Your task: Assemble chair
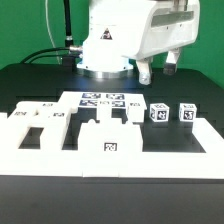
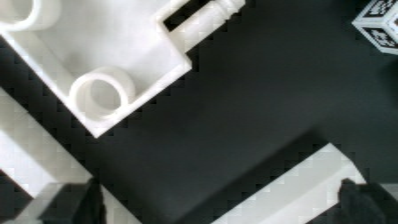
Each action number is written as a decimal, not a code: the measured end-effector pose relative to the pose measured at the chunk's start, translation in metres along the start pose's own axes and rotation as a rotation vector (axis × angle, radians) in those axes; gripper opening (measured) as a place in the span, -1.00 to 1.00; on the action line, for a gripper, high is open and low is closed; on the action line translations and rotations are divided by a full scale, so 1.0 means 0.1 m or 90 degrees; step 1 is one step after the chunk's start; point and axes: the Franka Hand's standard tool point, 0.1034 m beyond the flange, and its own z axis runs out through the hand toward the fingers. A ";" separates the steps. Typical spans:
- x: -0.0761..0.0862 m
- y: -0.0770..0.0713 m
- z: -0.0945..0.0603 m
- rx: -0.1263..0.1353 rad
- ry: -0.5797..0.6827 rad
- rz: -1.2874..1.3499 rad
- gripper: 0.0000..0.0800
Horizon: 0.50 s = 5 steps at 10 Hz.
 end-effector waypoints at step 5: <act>-0.01 0.00 0.01 0.001 -0.001 0.001 0.62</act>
Offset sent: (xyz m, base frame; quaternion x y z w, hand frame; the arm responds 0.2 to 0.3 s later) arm 0.0000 0.0000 0.0000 0.0000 0.0000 0.0000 1.0000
